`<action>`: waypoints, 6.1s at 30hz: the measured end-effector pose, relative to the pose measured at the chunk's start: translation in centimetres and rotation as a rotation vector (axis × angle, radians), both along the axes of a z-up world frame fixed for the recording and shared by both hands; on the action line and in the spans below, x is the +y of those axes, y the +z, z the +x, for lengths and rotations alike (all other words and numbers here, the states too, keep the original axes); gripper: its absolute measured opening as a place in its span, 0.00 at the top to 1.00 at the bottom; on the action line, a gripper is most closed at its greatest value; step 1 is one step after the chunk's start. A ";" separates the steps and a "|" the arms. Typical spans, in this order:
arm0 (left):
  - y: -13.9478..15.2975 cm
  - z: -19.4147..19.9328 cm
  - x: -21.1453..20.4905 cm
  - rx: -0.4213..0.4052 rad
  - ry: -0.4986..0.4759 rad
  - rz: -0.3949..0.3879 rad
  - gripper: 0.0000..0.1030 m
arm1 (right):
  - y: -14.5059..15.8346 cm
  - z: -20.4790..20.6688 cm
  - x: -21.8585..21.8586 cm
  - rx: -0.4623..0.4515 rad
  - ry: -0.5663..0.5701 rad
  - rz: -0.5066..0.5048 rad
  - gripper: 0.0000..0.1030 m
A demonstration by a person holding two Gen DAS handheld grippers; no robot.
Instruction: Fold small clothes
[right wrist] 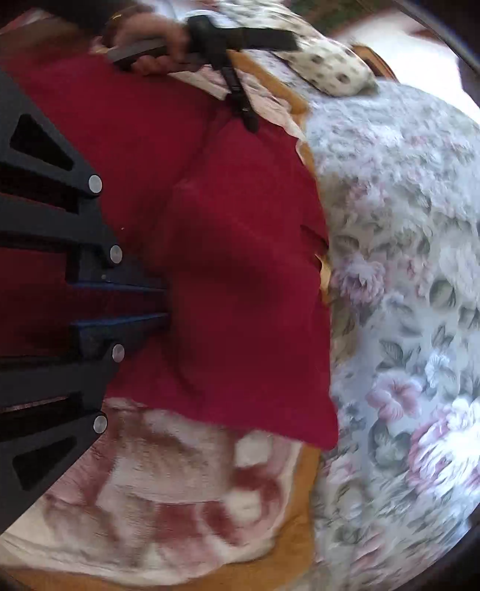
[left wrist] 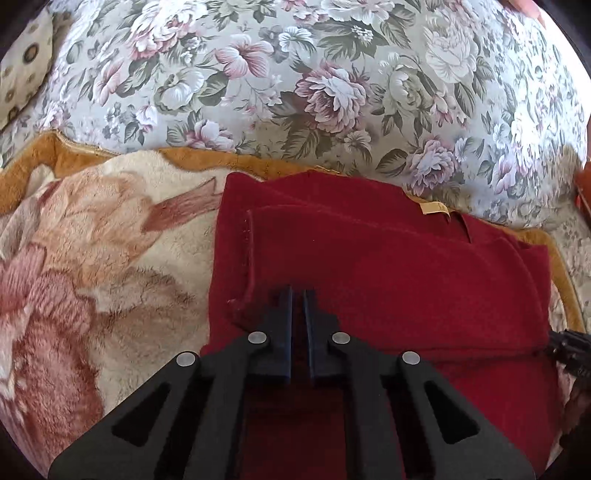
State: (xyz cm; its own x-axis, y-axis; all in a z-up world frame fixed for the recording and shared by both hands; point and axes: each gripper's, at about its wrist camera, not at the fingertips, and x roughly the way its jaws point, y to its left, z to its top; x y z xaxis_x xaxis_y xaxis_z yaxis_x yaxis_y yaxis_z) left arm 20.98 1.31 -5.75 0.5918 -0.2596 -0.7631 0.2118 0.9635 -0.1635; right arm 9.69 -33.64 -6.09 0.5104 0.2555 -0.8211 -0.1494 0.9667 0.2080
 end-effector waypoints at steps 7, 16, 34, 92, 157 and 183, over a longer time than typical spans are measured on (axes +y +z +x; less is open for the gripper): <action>0.6 -1.0 1.5 -0.066 0.092 -0.026 0.94 | 4.4 -0.8 -1.6 -0.110 -0.122 -0.027 0.91; 0.7 -2.0 4.2 -0.108 0.290 -0.046 0.84 | 0.4 2.8 4.0 -0.087 -0.016 -0.079 0.90; -1.3 -1.0 -1.4 -0.020 0.029 -0.144 0.72 | 0.6 3.2 2.3 -0.067 -0.204 -0.158 0.86; -1.9 -0.8 -2.3 -0.064 0.029 -0.102 0.72 | 0.9 3.1 4.8 -0.070 -0.130 -0.242 0.75; -3.9 -27.6 9.1 0.288 -0.190 -0.515 0.29 | -2.6 -32.2 3.3 0.004 -0.469 0.262 0.36; -4.9 -27.8 6.4 0.320 -0.253 -0.482 0.29 | -1.5 -38.2 2.5 -0.201 -0.642 0.296 0.53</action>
